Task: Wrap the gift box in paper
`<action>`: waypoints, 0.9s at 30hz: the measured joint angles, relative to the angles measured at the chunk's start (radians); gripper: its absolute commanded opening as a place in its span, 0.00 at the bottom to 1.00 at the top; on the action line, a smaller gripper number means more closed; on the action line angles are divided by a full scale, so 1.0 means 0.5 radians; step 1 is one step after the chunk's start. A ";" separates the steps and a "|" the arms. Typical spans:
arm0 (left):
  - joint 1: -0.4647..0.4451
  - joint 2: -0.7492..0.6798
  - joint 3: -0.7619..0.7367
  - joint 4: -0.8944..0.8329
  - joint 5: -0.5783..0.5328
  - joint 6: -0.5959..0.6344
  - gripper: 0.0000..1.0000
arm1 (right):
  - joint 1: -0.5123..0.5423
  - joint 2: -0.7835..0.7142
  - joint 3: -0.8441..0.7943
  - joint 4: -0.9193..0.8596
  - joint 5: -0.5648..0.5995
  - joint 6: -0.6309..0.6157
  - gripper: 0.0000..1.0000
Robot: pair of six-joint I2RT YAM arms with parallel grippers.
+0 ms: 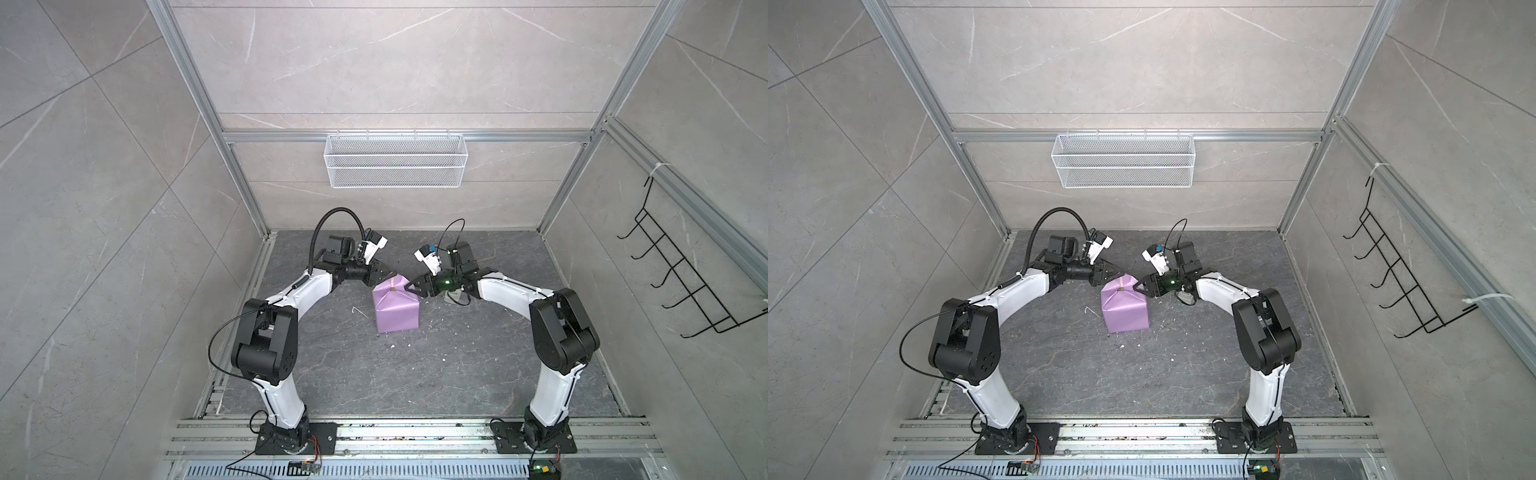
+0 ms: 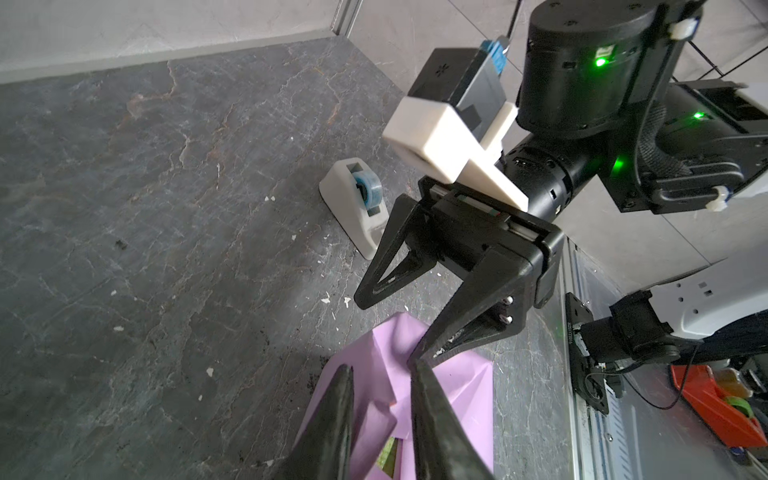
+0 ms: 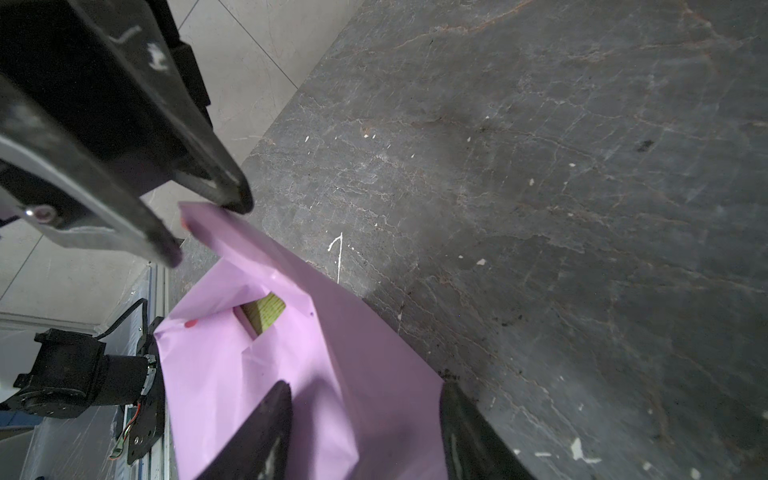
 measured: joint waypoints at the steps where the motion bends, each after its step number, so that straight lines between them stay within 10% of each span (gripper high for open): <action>1: -0.002 0.000 0.007 0.000 0.002 0.002 0.17 | 0.000 0.000 0.000 0.000 0.000 0.000 0.58; 7: -0.004 0.000 0.012 -0.008 0.009 0.005 0.15 | 0.000 0.000 0.000 0.000 0.000 0.000 0.58; 16: -0.004 0.002 0.024 -0.070 -0.001 0.025 0.49 | 0.000 0.000 0.000 0.000 0.000 0.000 0.58; 27: -0.012 0.101 0.070 -0.157 -0.001 0.077 0.29 | 0.002 0.000 0.001 0.000 0.001 0.000 0.57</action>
